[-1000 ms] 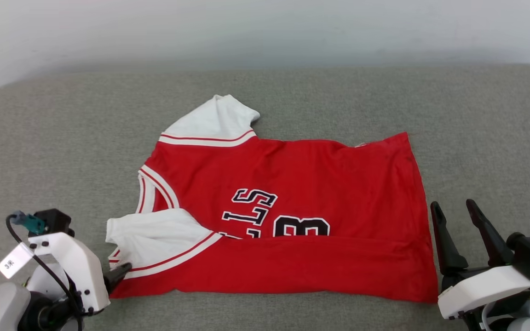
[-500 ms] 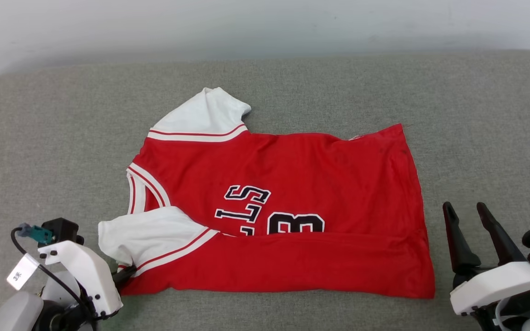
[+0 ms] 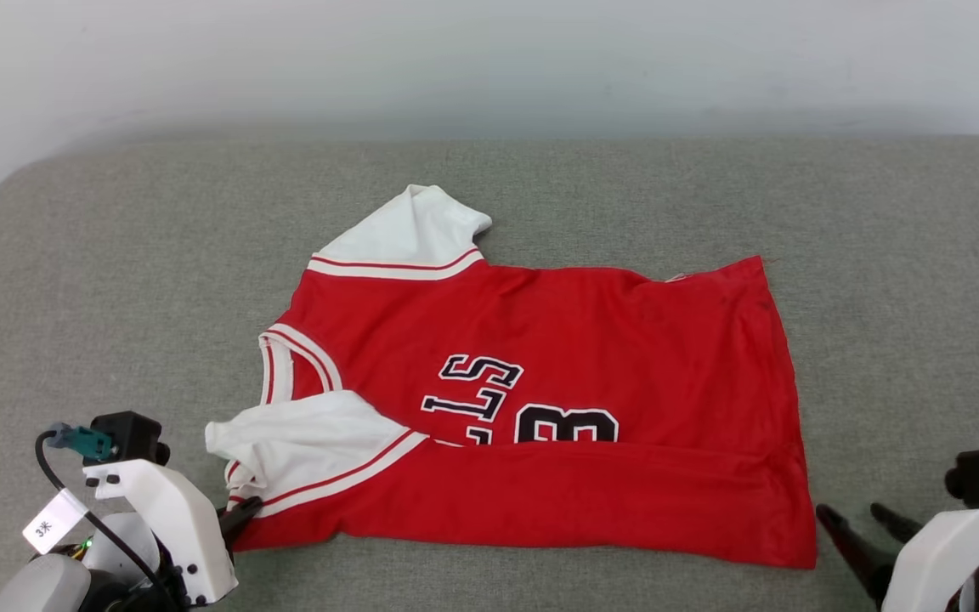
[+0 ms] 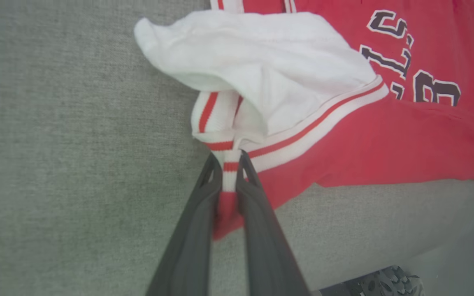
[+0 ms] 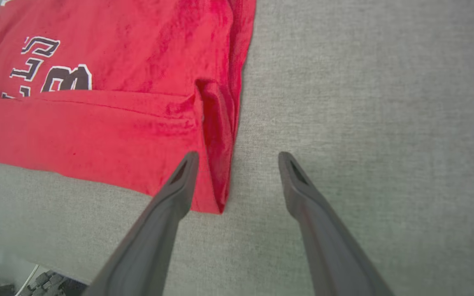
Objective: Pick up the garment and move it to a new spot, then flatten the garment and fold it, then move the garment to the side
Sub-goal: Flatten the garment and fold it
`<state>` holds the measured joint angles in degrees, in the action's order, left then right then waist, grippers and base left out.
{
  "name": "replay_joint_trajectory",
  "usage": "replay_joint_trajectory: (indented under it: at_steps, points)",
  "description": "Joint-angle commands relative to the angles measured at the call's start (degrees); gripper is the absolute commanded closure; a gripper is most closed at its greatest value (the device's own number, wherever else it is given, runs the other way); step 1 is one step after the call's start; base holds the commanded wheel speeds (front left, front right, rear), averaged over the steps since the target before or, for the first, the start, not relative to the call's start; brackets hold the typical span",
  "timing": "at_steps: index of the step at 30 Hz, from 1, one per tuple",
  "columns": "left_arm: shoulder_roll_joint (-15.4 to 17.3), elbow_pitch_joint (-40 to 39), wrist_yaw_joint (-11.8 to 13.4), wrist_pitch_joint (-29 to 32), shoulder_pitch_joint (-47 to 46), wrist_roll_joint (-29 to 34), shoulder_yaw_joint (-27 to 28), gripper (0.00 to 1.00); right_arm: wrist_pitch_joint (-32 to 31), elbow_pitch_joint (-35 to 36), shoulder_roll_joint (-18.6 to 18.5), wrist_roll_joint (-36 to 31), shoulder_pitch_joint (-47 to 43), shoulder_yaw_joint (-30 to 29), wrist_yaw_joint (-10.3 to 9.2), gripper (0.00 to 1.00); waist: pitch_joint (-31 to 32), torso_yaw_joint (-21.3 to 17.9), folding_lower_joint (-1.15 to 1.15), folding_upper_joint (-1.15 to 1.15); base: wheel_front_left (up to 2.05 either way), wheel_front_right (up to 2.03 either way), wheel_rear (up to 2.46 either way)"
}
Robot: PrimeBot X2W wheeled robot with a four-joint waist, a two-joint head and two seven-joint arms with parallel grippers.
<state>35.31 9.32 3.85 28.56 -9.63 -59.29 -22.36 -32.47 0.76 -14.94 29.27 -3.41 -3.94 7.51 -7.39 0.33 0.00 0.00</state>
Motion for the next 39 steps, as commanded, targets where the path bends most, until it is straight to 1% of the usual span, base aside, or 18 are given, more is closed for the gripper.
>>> replay_joint_trajectory:
  at_steps: [1,3,6,15,16,17,18,19,26,29,32,34,39]
  points:
    - [0.1,-0.6,0.3,-0.3,0.2,0.4,-0.2,1.00,-1.1,0.3,-0.5,0.4,-0.3,0.6,-0.05,0.00,-0.3,0.3,0.00,0.00,0.00,0.00,0.00]
    - [0.1,-1.8,0.6,-0.2,-0.2,0.7,-0.3,1.00,-3.5,0.2,-0.8,0.9,0.0,1.8,-0.05,0.00,-0.9,0.7,0.00,0.00,0.00,0.00,0.00]
    - [0.0,-3.2,0.8,-0.1,-1.0,1.2,-0.5,1.00,-5.3,-1.2,-1.0,0.9,1.6,3.6,-0.05,0.00,-2.0,1.2,0.00,0.00,0.00,0.00,0.00]
    - [-0.9,-3.4,0.9,-1.5,-0.6,1.4,-0.6,1.00,-6.8,-9.6,-0.4,2.7,4.0,9.9,-0.04,0.00,-3.8,1.9,0.00,0.00,0.00,0.00,0.00]
    - [-0.9,-3.4,1.0,-1.6,-0.5,1.4,-0.5,1.00,-6.6,-10.5,-0.3,3.1,4.4,10.7,-0.03,0.18,-3.9,1.9,0.00,0.00,0.00,0.00,0.00]
    - [-1.0,-3.3,1.0,-1.8,-0.4,1.4,-0.4,1.00,-6.5,-11.3,-0.4,3.3,4.7,11.4,-0.02,0.60,-3.8,1.9,0.00,0.00,0.00,0.00,0.00]
    - [-0.9,-3.3,1.0,-2.0,-0.3,1.4,-0.4,1.00,-6.3,-11.8,-0.4,3.7,4.9,12.1,-0.02,0.85,-3.8,1.8,0.00,0.00,0.00,0.00,0.00]
    - [-0.9,-3.3,1.0,-2.2,-0.2,1.5,-0.4,1.00,-5.8,-12.2,-0.5,3.9,5.3,12.5,-0.01,1.00,-3.7,1.8,0.00,0.00,0.00,0.00,0.00]
    - [-0.3,-4.2,1.2,-3.5,1.9,1.7,-0.2,1.00,-2.8,-11.4,-3.9,5.6,7.2,13.1,-0.05,1.00,-0.8,1.3,0.00,0.00,0.00,0.00,0.00]
    - [0.1,-5.4,1.8,-3.2,3.7,1.3,-0.3,1.00,-2.6,-9.8,-4.9,6.0,5.8,12.8,-0.05,1.00,1.2,1.3,0.00,0.00,0.00,0.00,0.00]
    - [0.9,-6.8,2.5,-2.9,6.3,1.0,-0.3,1.00,-3.7,-7.7,-5.5,6.6,3.7,12.4,-0.05,1.00,3.4,1.5,0.00,0.00,0.00,0.00,0.00]
    - [1.4,-7.7,3.3,-2.7,8.1,0.7,-0.1,1.00,-4.4,-6.4,-5.6,6.6,1.6,11.8,-0.05,1.00,4.8,1.6,0.00,0.00,0.00,0.00,0.00]
    - [3.0,-9.5,4.9,-1.8,12.6,-0.6,0.5,1.00,-6.9,-3.2,-4.2,6.4,-3.8,9.7,-0.05,1.00,7.4,1.7,0.00,0.00,0.00,0.00,0.00]
